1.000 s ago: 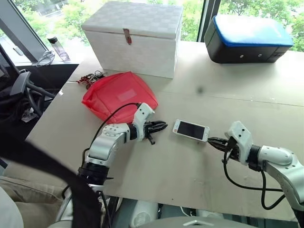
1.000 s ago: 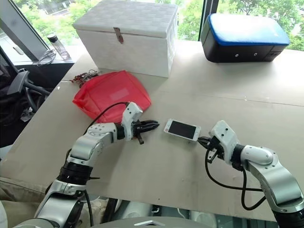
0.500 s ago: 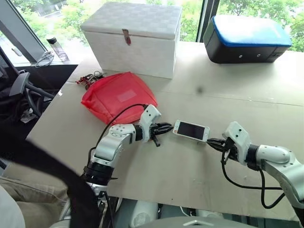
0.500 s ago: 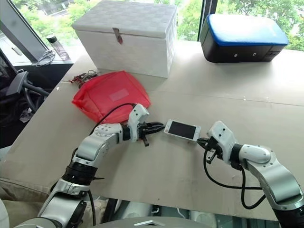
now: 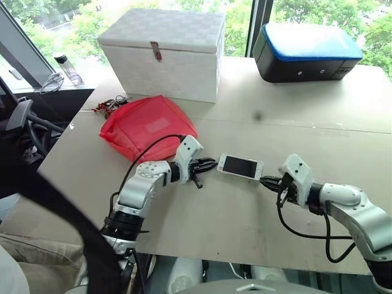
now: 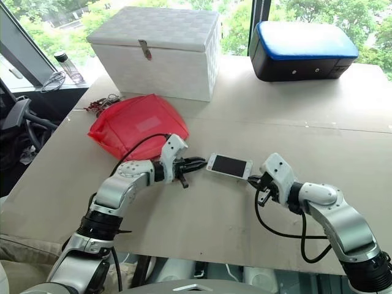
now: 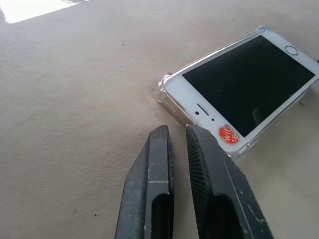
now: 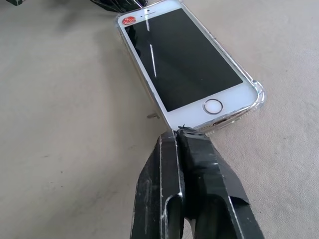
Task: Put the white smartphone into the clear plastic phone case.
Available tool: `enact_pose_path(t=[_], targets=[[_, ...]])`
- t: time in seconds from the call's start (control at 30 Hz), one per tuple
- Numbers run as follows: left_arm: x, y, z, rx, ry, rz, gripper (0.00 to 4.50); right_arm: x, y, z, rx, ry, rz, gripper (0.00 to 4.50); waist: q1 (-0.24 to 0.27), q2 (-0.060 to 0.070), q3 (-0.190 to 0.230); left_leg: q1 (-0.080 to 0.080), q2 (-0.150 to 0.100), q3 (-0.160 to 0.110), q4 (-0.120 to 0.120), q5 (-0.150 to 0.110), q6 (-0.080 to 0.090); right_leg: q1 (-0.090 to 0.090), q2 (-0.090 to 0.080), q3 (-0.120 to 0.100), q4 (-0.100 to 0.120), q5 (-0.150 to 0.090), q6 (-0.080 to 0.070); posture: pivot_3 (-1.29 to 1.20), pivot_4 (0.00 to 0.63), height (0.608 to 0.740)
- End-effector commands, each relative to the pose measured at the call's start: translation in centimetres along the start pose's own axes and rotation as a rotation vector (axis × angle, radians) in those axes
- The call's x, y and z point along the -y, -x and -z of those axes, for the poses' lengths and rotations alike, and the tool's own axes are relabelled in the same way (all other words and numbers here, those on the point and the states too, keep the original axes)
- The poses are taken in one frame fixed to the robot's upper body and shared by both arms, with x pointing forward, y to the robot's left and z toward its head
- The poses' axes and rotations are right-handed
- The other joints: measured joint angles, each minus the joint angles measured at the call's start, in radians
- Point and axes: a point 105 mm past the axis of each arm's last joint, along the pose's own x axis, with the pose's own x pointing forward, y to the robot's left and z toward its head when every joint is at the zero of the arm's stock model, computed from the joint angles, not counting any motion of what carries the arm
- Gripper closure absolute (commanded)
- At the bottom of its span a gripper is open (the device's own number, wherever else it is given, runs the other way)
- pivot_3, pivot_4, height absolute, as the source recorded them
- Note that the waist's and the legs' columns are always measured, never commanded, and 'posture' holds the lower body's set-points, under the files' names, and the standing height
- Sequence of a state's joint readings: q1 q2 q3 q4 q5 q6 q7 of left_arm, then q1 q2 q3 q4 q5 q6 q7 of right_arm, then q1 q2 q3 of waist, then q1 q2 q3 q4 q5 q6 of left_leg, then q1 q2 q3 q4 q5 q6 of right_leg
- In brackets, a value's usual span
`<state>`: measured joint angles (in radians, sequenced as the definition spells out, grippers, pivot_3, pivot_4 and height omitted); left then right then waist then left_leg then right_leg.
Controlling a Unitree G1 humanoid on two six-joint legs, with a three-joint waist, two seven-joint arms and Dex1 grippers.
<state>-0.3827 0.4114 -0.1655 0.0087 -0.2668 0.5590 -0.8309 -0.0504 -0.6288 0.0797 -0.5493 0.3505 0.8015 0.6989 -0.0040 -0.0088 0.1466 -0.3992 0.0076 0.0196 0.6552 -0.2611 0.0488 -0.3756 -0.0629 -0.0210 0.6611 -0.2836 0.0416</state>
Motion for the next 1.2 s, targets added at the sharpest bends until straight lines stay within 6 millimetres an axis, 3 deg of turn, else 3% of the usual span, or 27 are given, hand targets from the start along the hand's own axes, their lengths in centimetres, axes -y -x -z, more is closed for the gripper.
enact_pose_path(t=[0.03,0.2,0.37,0.57,0.73,0.9,1.2], targets=[[1.2,-0.1,-1.7,0.077,-0.022,0.068,3.97,0.2,1.2,-0.8,0.030,0.017,-0.009,4.50,0.003,0.000,0.000,-0.001,0.000,0.001,0.000,0.000,0.000,0.000,0.000,0.000,0.000,0.000,0.000,0.00,0.150,0.740],[1.8,-0.4,-4.0,0.182,-0.036,0.110,3.97,0.3,1.5,-2.2,0.091,0.004,-0.029,4.50,0.017,-0.002,0.002,-0.002,0.000,0.001,0.000,0.000,0.000,-0.002,-0.001,0.000,-0.001,0.000,0.000,0.00,0.150,0.740],[2.9,-1.6,-4.3,0.170,-0.042,0.164,3.97,0.1,0.0,-2.5,0.090,0.002,-0.049,4.50,0.017,-0.002,0.002,-0.002,0.000,0.001,0.000,0.000,0.000,-0.002,0.000,0.000,0.000,0.000,0.000,0.00,0.150,0.740],[3.3,-2.5,-3.0,0.051,-0.047,0.215,3.97,0.8,-0.6,-1.7,0.031,0.017,-0.055,4.50,0.016,-0.003,0.002,-0.003,0.000,0.001,0.000,0.000,0.000,-0.002,0.000,0.001,-0.001,0.000,0.000,0.00,0.150,0.740],[3.2,-3.4,-0.7,-0.067,-0.096,0.245,3.97,1.6,-0.7,-1.3,-0.028,0.018,-0.077,4.50,0.017,-0.003,0.003,-0.002,-0.001,0.002,0.001,0.000,0.000,-0.002,0.004,0.001,0.000,0.000,0.000,0.00,0.150,0.740],[3.0,-4.1,-0.2,-0.096,-0.108,0.258,3.97,2.2,-0.3,2.2,-0.281,-0.010,-0.136,4.50,0.018,-0.004,0.001,-0.001,-0.001,0.001,0.003,0.000,0.000,0.000,0.004,0.001,0.000,0.000,0.000,0.00,0.150,0.740],[3.0,-4.3,0.5,-0.099,-0.114,0.254,3.97,0.9,-0.9,4.9,-0.442,-0.006,-0.248,4.50,0.018,-0.012,-0.009,0.001,0.000,-0.002,0.009,-0.001,0.001,0.005,-0.001,-0.002,0.000,0.000,0.000,0.00,0.150,0.740]])
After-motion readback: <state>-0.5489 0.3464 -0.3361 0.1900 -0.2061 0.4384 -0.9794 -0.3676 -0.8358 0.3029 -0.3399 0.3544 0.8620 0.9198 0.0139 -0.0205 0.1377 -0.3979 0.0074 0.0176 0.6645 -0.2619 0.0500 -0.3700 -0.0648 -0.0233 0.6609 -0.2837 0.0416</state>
